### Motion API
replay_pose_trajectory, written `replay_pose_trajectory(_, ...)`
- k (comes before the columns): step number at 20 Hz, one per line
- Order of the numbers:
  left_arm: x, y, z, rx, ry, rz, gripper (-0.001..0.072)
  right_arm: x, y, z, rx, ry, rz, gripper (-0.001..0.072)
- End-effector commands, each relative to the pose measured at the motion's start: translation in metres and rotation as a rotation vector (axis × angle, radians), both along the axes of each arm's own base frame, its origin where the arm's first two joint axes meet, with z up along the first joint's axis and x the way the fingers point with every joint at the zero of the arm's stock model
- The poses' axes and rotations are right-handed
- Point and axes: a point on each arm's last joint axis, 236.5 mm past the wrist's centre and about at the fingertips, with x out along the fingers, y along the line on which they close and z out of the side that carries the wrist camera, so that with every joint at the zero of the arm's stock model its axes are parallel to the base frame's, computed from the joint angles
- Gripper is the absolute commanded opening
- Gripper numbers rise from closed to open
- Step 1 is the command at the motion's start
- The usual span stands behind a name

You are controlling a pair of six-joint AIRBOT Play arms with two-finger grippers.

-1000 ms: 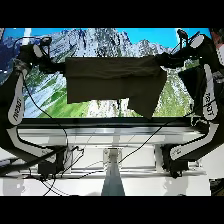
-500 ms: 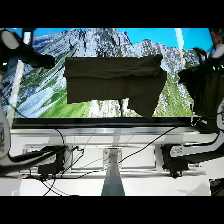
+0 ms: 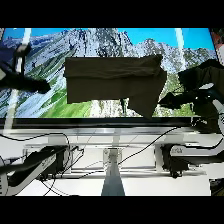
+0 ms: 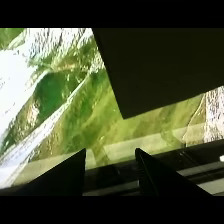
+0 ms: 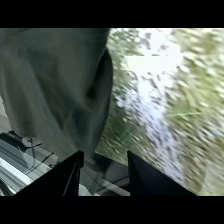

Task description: Fold the clothes and pants, and hang the long-sleeved shirts on hangers.

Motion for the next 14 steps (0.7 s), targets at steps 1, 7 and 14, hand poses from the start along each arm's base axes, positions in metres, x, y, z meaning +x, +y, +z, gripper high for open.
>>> replay_pose_trajectory(1,-0.036,0.019,-0.039,-0.037,0.109,0.098,0.0347,0.002,0.021,-0.011,0.004,-0.031,-0.004,0.0328)
replay_pose_trajectory(7,-0.045,0.039,-0.089,-0.196,0.171,0.321,0.0347,0.018,0.028,-0.018,-0.052,-0.087,0.003,0.0093)
replay_pose_trajectory(14,0.008,-0.021,-0.126,-0.609,0.184,0.313,0.0484,0.021,0.028,-0.016,-0.055,-0.109,0.017,0.0018)
